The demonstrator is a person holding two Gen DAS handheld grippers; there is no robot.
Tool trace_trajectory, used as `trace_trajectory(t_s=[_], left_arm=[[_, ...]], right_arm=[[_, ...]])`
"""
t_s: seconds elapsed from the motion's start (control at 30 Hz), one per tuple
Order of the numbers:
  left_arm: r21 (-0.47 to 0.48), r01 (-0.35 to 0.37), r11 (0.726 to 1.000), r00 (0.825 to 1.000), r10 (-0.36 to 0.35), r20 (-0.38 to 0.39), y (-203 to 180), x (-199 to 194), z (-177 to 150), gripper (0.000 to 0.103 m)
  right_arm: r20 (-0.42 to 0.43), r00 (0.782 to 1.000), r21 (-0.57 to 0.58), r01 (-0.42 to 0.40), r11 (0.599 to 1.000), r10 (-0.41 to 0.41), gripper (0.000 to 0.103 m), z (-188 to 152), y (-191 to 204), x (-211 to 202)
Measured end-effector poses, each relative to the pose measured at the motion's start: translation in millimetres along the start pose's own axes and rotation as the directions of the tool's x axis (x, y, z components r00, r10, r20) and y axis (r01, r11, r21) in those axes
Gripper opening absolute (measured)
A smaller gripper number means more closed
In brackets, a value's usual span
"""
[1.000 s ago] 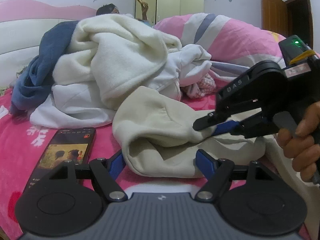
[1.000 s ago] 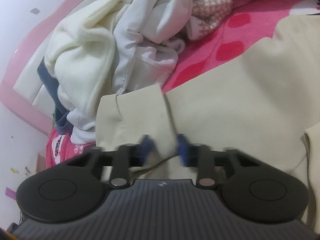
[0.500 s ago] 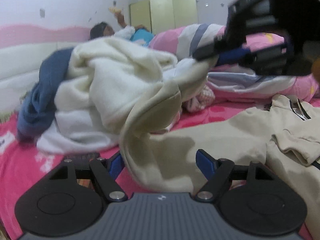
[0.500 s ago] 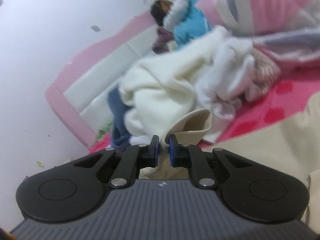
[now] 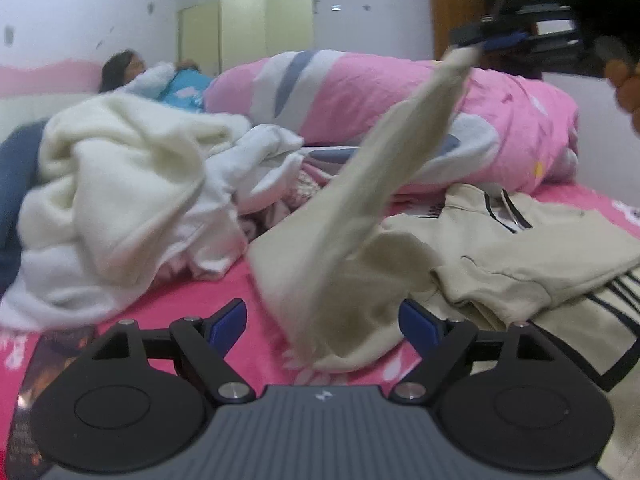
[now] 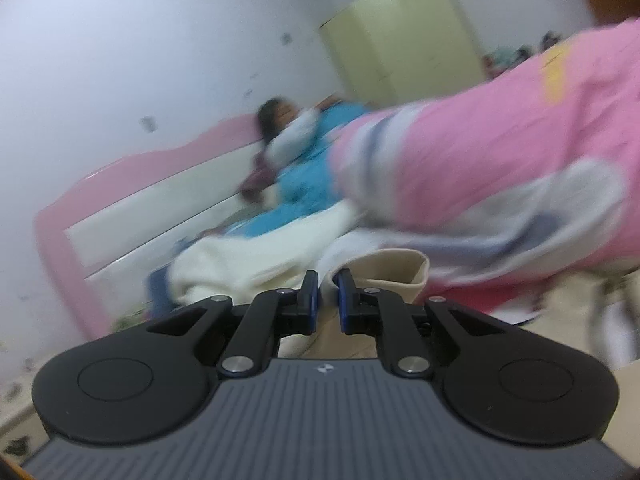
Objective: Fold clothes
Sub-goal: 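Fold the lifted sleeve across the jacket with the right tool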
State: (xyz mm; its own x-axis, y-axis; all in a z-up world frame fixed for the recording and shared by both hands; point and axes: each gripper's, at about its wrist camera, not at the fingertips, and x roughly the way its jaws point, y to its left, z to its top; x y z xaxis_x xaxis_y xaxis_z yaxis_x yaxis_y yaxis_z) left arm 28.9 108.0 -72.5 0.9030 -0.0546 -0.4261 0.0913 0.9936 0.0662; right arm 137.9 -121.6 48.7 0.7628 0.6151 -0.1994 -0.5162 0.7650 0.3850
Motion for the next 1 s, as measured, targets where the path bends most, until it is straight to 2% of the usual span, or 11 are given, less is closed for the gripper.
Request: trace_trajectory(t_s=[0.13, 0.3, 0.4, 0.53, 0.63, 0.77, 0.83, 0.9, 1.0], left_arm=[[0.064, 0.054, 0.997, 0.998, -0.053, -0.014, -19, 6, 6, 0.084], [0.142, 0.125, 0.982, 0.992, -0.122, -0.032, -46, 11, 9, 0.084], [0.192, 0.149, 0.970, 0.989, -0.143, -0.046, -62, 12, 8, 0.084], [0.227, 0.183, 0.957, 0.983, -0.170, -0.073, -76, 13, 8, 0.084], [0.226, 0.201, 0.953, 0.978, -0.183, -0.098, -83, 17, 9, 0.084], [0.218, 0.205, 0.954, 0.977, -0.185, -0.109, -89, 23, 11, 0.084], [0.186, 0.208, 0.960, 0.975, -0.188, -0.117, -87, 27, 13, 0.084], [0.140, 0.210, 0.968, 0.973, -0.193, -0.126, -84, 32, 16, 0.083], [0.024, 0.208, 0.978, 0.970, -0.204, -0.131, -75, 39, 20, 0.080]], right_arm=[[0.059, 0.989, -0.014, 0.134, 0.991, -0.133, 0.008, 9, -39, -45], [0.094, 0.948, -0.011, 0.308, 0.951, -0.305, 0.008, 5, -85, -96], [0.080, 0.911, 0.002, 0.406, 0.914, -0.405, 0.008, -10, -115, -120], [0.041, 0.864, 0.070, 0.499, 0.864, -0.503, 0.008, -38, -156, -142], [-0.032, 0.841, 0.148, 0.539, 0.829, -0.541, 0.009, -64, -189, -153], [-0.145, 0.846, 0.323, 0.531, 0.784, -0.513, 0.013, -91, -225, -163], [-0.138, 0.865, 0.416, 0.493, 0.764, -0.483, 0.015, -98, -234, -174], [-0.122, 0.873, 0.448, 0.472, 0.759, -0.471, 0.019, -98, -236, -182], [-0.117, 0.884, 0.461, 0.453, 0.763, -0.453, 0.034, -90, -238, -185]])
